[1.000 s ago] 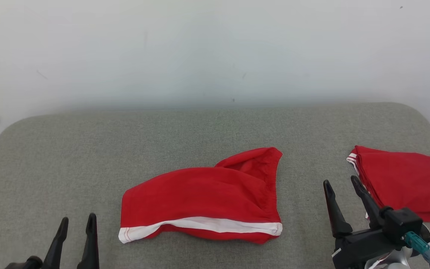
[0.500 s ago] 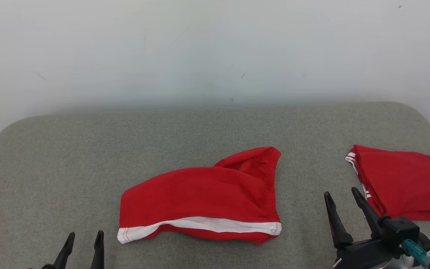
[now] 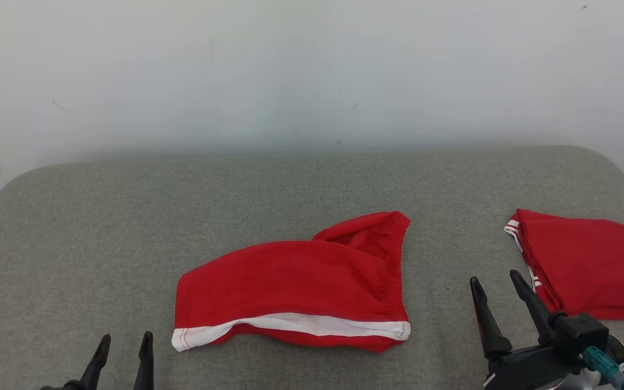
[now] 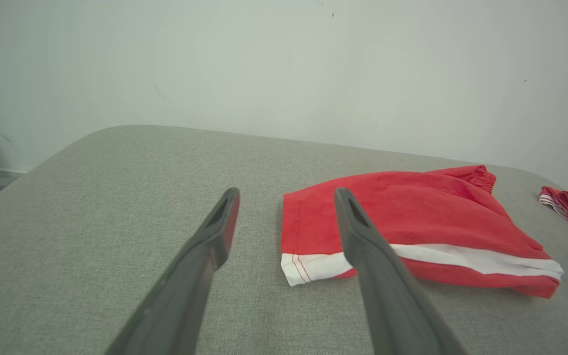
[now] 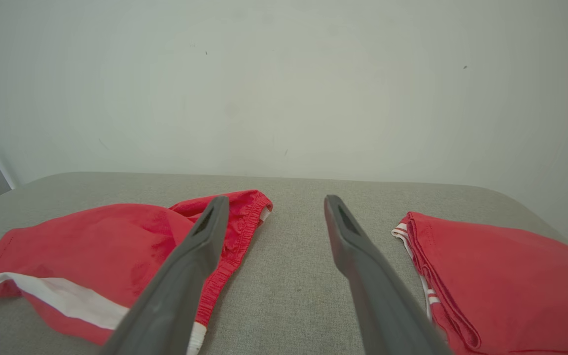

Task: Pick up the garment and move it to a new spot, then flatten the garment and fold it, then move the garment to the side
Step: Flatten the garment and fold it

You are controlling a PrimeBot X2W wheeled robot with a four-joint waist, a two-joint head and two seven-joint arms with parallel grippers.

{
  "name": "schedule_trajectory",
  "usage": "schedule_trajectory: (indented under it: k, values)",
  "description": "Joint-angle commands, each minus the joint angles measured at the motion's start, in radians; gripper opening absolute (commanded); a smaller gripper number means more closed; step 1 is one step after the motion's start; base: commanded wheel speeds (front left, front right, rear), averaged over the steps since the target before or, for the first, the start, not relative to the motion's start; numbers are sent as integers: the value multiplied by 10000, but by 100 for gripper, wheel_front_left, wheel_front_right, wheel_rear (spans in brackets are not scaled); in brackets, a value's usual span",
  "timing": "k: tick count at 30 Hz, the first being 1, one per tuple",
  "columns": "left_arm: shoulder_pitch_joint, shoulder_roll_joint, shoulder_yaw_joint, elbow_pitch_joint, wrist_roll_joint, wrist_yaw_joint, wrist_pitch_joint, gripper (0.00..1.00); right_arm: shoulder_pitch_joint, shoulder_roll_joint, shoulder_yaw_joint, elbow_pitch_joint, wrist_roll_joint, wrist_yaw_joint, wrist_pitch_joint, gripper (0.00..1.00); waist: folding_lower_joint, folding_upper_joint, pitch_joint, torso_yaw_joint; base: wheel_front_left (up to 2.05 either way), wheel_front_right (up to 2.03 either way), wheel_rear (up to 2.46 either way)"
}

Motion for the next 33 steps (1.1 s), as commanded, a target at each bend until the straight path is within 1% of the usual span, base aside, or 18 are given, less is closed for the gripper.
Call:
schedule_trajectory:
  k: [1,8,11,14,18,20,21,23,24,27,33]
  values:
    - [52,84,5,-50,-11,16,34,100,-17,-37,7,-12,-76,0,1,100,0,0,0,10,0,0,0]
    - [108,101,-39,-101,-105,88,207,100,-87,-37,72,23,-75,0,74,100,0,0,-30,4,0,0,0]
    - [58,35,-75,-178,-272,42,467,100,-125,-35,16,37,346,0,277,100,0,0,-42,12,0,0,0]
    - [-177,99,-99,-247,-358,51,890,100,-207,-37,98,49,690,0,793,100,0,0,-39,28,0,0,0]
    - [-489,226,-145,-282,-377,153,1685,100,-292,-39,293,-22,1105,0,2090,100,0,0,-14,17,0,0,0]
    - [-623,129,-83,-263,-649,273,2252,100,-353,-34,435,-185,1147,0,2871,100,0,0,5,31,0,0,0]
    - [-686,181,-135,-235,-620,278,2529,100,-355,-43,468,-257,1148,0,3300,100,0,0,14,35,0,0,0]
    - [-896,153,-71,-325,-688,396,2826,100,-315,-39,474,-479,807,0,4132,100,0,0,33,41,0,0,0]
    - [-926,197,-163,-313,-626,396,3024,100,-257,-39,490,-615,788,0,4552,100,0,0,43,48,0,0,0]
    - [-1082,187,-286,-172,-588,583,3673,100,-48,-34,490,-1028,722,0,5672,100,0,0,70,96,0,0,0]
    - [-1463,56,-608,188,-702,658,4733,100,323,-37,300,-1787,420,0,7280,100,0,0,190,150,0,0,0]
